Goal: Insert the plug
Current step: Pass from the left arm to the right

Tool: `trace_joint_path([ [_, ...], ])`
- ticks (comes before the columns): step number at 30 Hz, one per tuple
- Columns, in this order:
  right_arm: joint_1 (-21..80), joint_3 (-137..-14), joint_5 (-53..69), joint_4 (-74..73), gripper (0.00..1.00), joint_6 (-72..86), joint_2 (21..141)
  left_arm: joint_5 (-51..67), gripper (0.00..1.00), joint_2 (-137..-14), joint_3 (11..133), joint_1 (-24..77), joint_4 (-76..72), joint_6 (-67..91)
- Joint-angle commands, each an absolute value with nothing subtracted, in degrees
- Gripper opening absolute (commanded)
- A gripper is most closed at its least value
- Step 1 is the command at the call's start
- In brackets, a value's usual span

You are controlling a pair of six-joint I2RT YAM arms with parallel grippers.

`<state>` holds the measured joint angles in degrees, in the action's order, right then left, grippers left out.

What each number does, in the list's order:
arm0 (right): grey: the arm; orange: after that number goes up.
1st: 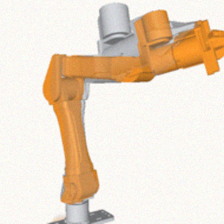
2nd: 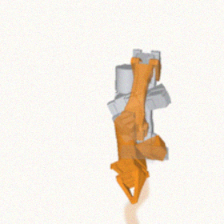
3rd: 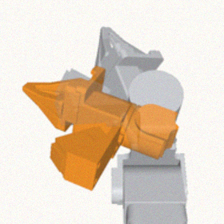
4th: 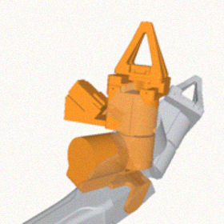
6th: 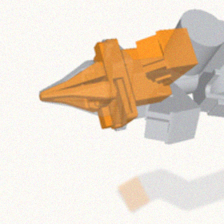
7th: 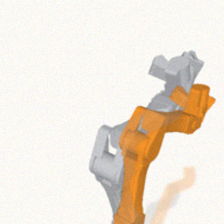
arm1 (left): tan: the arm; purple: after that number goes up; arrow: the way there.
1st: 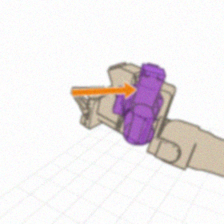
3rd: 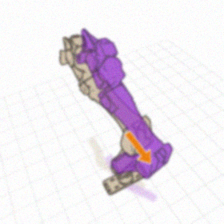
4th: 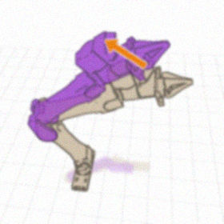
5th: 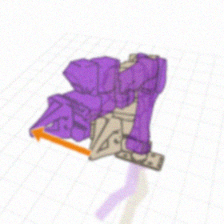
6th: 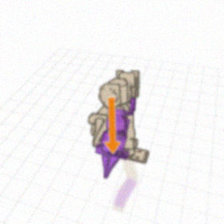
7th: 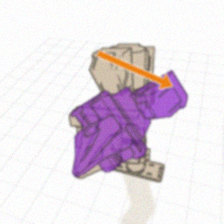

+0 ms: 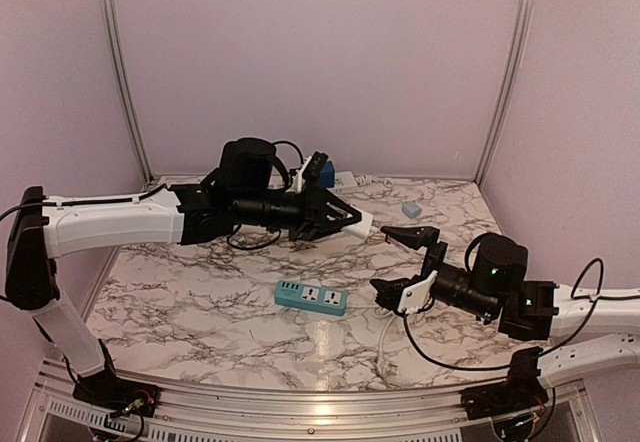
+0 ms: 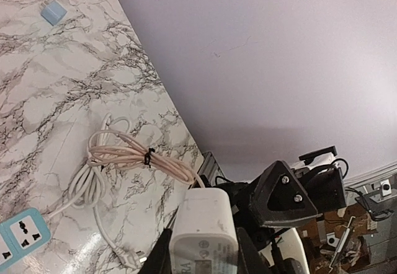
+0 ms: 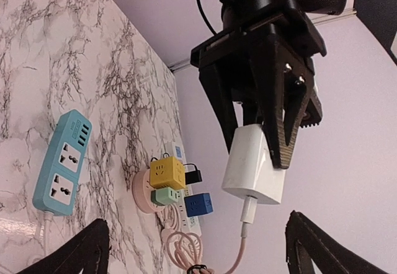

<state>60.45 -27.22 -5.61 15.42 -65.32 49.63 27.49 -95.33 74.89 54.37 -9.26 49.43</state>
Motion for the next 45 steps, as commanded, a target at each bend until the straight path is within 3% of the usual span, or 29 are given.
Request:
trace_joint_path([
  [1,62.55,-26.57,-10.59,26.65,0.93,-77.95,51.43,34.09,0.0,-96.06,75.1,54.37,-18.05,63.57],
  [11,62.99,-26.72,-17.27,44.61,0.8,-91.65,58.14,38.06,0.0,-96.57,69.82,54.66,-28.2,72.26],
  [21,63.7,-26.66,-14.56,42.72,0.6,-98.21,57.54,40.66,0.0,-97.91,68.47,54.58,-34.68,76.88],
  [30,64.21,-26.46,-13.1,41.69,0.23,-96.76,57.35,40.96,0.0,-98.39,68.43,54.54,-35.66,77.63],
  [33,64.31,-26.63,-13.17,40.9,0.0,-96.7,57.51,40.96,0.0,-98.38,68.38,54.49,-35.95,77.83],
  [36,64.54,-27.28,-12.92,38.52,0.0,-95.74,57.08,40.96,0.0,-98.27,68.14,54.37,-36.63,77.76],
  [39,64.75,-30.97,-12.83,30.74,0.0,-88.85,55.95,40.69,0.37,-97.34,67.06,53.69,-37.45,77.55],
  [43,64.78,-41.51,-13.59,13.8,0.0,-71.0,57.18,39.76,0.69,-94.39,64.03,50.9,-38.69,77.7],
  [45,64.77,-46.55,-13.99,5.01,0.0,-64.66,59.03,39.46,0.77,-91.57,61.72,48.59,-39.34,78.27],
])
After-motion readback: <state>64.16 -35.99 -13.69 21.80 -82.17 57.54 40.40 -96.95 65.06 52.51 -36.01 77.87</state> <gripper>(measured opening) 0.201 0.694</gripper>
